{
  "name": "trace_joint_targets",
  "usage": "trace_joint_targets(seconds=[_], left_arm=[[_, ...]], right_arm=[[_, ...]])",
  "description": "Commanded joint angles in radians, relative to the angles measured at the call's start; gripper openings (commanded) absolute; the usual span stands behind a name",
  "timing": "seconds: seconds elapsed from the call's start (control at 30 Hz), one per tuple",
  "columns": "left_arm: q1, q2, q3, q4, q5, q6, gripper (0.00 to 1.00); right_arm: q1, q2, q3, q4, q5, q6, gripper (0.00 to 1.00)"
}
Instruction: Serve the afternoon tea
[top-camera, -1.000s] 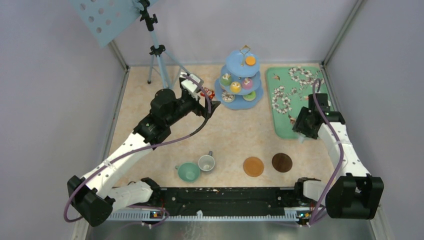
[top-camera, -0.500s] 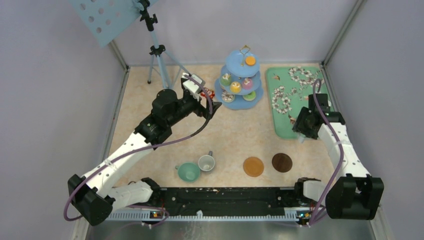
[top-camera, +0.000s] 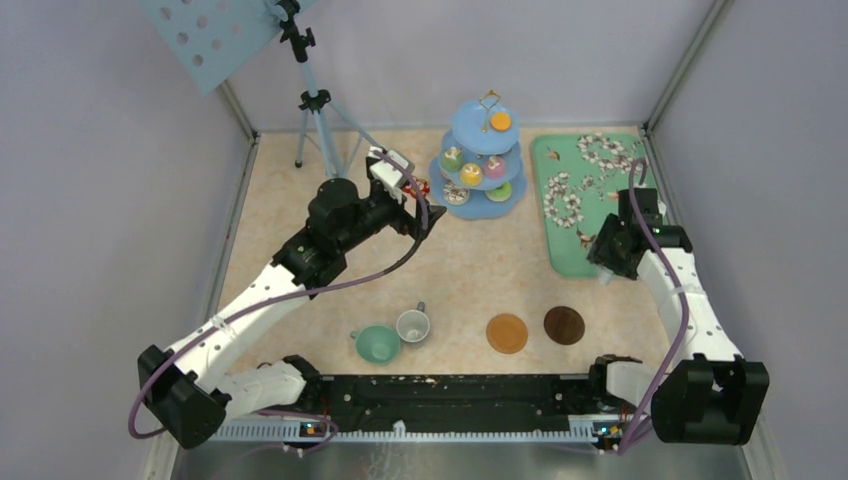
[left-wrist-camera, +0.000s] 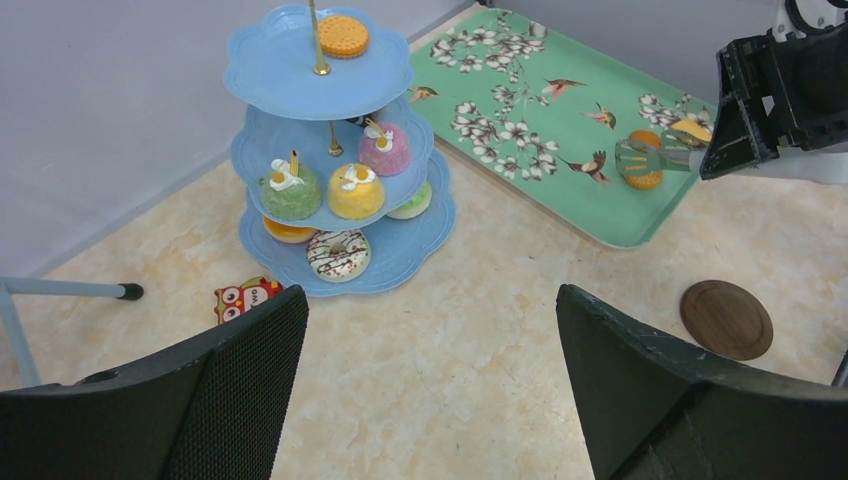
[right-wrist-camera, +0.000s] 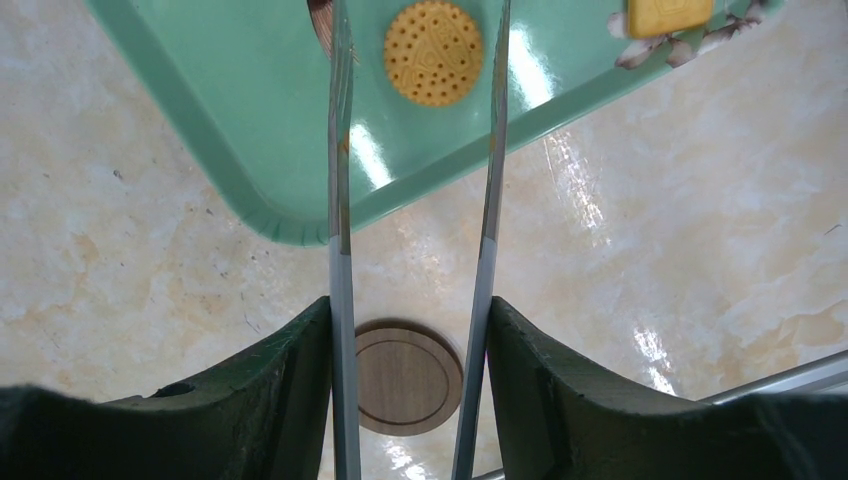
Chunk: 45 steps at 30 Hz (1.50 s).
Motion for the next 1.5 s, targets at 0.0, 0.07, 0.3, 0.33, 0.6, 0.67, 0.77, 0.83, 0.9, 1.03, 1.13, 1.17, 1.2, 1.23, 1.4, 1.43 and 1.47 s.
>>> trace_joint_targets(seconds=[0.0, 0.07, 0.3, 0.33, 0.6, 0.67, 0.77, 0.83, 0.9, 1.03, 1.13, 1.17, 1.2, 1.23, 1.4, 1.43, 1.47], left_arm=[[-0.009, 0.028, 0.006, 0.051, 0.005, -0.012, 0.99], [-0.009, 0.051, 0.028, 0.035, 0.009, -0.014, 0.99], [-0.010, 0.089, 0.145, -0.066, 0.043, -0.082, 0.99], [-0.011, 0.085, 0.142, -0.063, 0.052, -0.093, 0.99], [-0.011, 0.060, 0.084, -0.054, -0.024, -0.026, 0.99], [-0.011, 0.050, 0.075, -0.051, -0.044, 0.002, 0.99], [-0.010, 0.038, 0.056, -0.040, -0.057, 0.015, 0.99], [-0.010, 0.037, 0.054, -0.045, -0.058, 0.016, 0.99], [-0.010, 0.034, 0.051, -0.045, -0.059, 0.018, 0.99], [-0.011, 0.024, 0.040, -0.043, -0.067, 0.022, 0.99], [-0.009, 0.021, 0.035, -0.044, -0.071, 0.023, 0.99], [-0.009, 0.021, 0.033, -0.043, -0.068, 0.023, 0.99], [-0.010, 0.019, 0.033, -0.044, -0.067, 0.022, 0.99], [-0.009, 0.019, 0.034, -0.043, -0.065, 0.021, 0.99], [-0.010, 0.011, 0.029, -0.044, -0.066, 0.022, 0.99], [-0.010, 0.008, 0.028, -0.044, -0.067, 0.022, 0.99], [-0.009, 0.005, 0.026, -0.045, -0.070, 0.023, 0.99]], right_arm=[[-0.006, -0.064, 0.016, 0.009, 0.037, 0.006, 0.52], [-0.006, -0.079, 0.020, 0.003, 0.054, 0.005, 0.53], [-0.007, -0.051, 0.007, -0.002, 0.057, 0.023, 0.54], [-0.007, -0.046, 0.005, 0.001, 0.054, 0.022, 0.53], [-0.007, -0.002, -0.009, 0.026, -0.026, 0.029, 0.52], [-0.007, 0.002, -0.010, 0.023, -0.033, 0.029, 0.50], [-0.007, 0.000, -0.015, 0.013, -0.029, 0.029, 0.50], [-0.008, 0.004, -0.018, 0.017, -0.034, 0.031, 0.50], [-0.008, 0.015, -0.018, 0.022, -0.029, 0.030, 0.50], [-0.007, 0.020, -0.017, 0.032, -0.027, 0.031, 0.43], [-0.007, 0.008, -0.019, 0.036, -0.020, 0.029, 0.38], [-0.008, 0.006, -0.017, 0.036, -0.016, 0.026, 0.35], [-0.008, 0.003, -0.016, 0.036, -0.015, 0.027, 0.32], [-0.007, -0.002, -0.015, 0.036, -0.015, 0.026, 0.29], [-0.007, -0.016, -0.010, 0.040, -0.023, 0.019, 0.21], [-0.007, -0.019, -0.007, 0.042, -0.022, 0.016, 0.19], [-0.008, -0.020, -0.003, 0.043, -0.021, 0.015, 0.18]])
